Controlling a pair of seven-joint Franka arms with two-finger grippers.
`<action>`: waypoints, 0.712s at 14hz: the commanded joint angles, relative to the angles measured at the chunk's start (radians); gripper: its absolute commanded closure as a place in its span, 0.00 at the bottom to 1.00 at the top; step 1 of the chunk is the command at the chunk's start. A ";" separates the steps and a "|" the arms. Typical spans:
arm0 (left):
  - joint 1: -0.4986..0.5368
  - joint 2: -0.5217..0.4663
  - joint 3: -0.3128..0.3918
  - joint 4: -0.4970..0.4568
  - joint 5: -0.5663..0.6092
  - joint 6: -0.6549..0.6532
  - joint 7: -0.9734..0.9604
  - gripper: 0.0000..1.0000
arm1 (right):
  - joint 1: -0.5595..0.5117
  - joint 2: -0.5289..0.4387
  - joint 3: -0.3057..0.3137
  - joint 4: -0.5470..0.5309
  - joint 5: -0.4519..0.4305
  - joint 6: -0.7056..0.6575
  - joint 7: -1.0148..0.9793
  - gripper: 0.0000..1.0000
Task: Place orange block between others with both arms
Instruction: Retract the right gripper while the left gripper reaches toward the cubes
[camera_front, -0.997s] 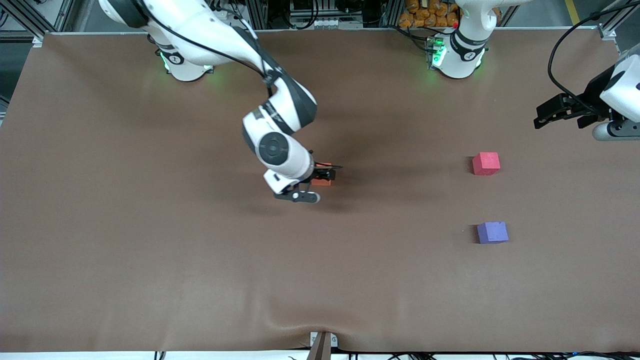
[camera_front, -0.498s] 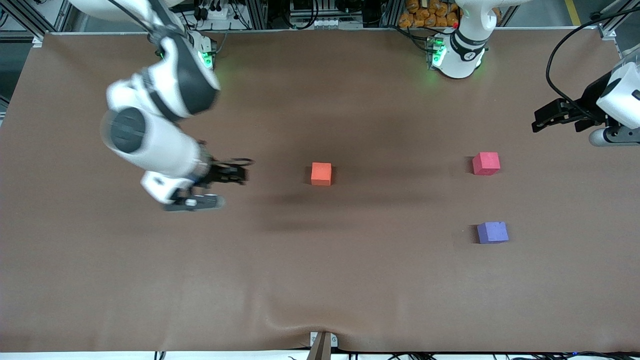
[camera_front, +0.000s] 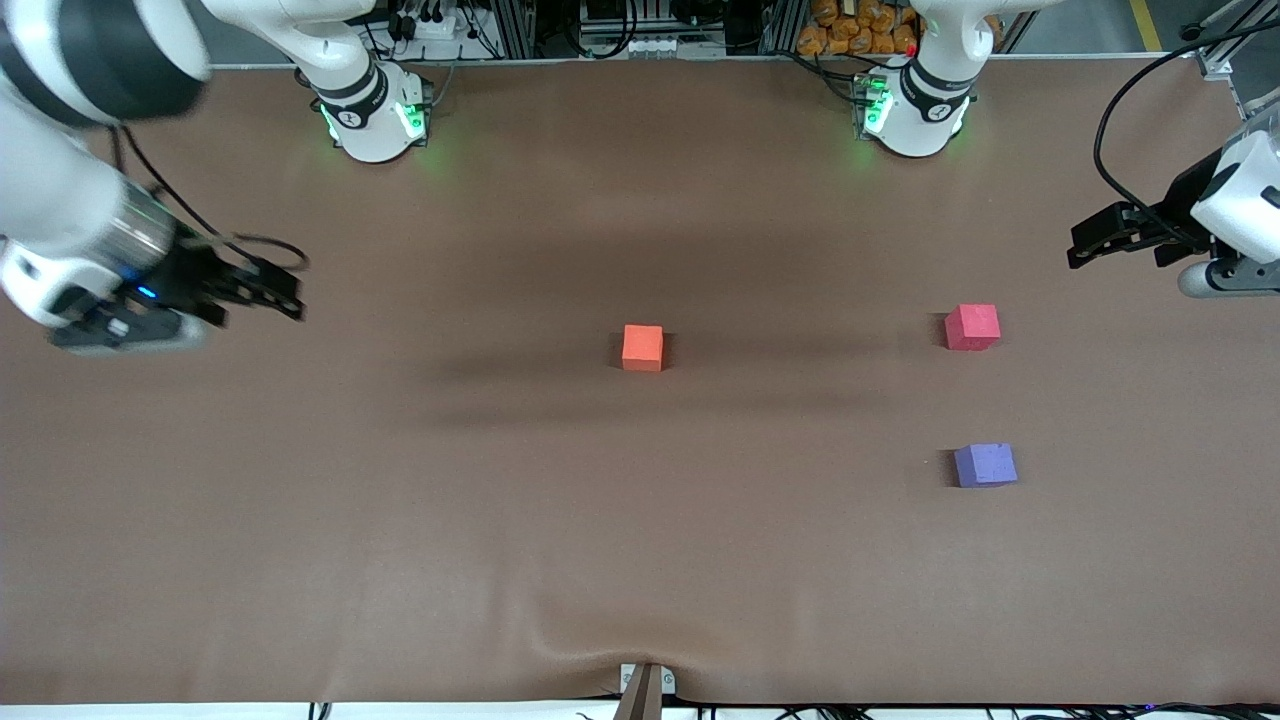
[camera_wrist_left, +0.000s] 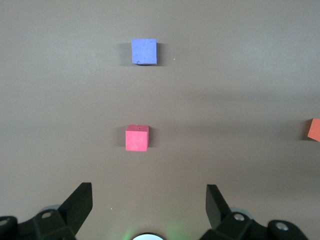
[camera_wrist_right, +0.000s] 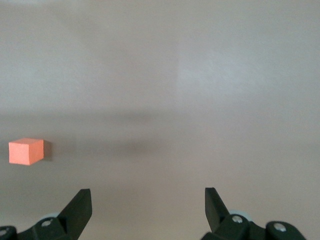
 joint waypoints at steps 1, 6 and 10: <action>-0.025 0.048 -0.006 0.018 0.021 0.022 0.014 0.00 | -0.028 -0.059 0.008 0.013 -0.064 -0.086 -0.004 0.00; -0.138 0.174 -0.012 0.021 0.004 0.133 -0.007 0.00 | -0.094 -0.062 0.008 0.128 -0.077 -0.232 -0.119 0.00; -0.258 0.307 -0.012 0.024 -0.010 0.276 -0.027 0.00 | -0.107 -0.074 0.011 0.120 -0.075 -0.220 -0.048 0.00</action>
